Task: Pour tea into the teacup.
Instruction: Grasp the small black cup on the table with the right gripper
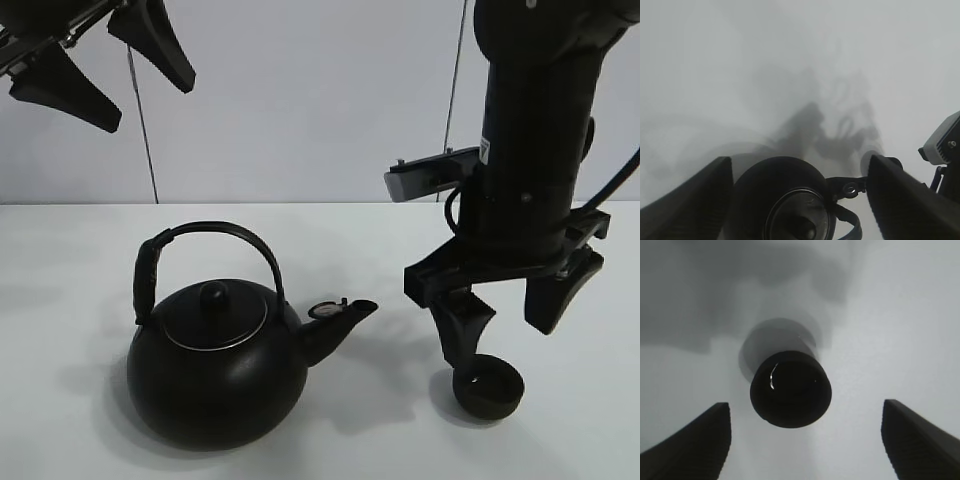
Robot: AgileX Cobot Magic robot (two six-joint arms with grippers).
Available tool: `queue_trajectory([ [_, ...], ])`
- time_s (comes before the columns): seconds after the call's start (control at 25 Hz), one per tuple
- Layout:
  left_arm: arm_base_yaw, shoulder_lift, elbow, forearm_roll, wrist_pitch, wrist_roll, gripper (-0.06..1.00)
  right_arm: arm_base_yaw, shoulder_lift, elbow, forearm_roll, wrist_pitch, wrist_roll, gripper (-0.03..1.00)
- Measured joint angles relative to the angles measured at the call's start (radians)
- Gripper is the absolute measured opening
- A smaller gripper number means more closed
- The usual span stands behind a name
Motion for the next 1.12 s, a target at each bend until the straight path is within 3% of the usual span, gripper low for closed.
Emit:
queue_trajectory([
  [0.88,0.000,0.000,0.000,0.000,0.000,0.000,0.54,0.000,0.116,0.032,0.062,-0.140,0.013,0.57],
  [1.12,0.000,0.000,0.000,0.000,0.000,0.000,0.54,0.000,0.116,0.032,0.063,-0.141,0.013,0.47],
])
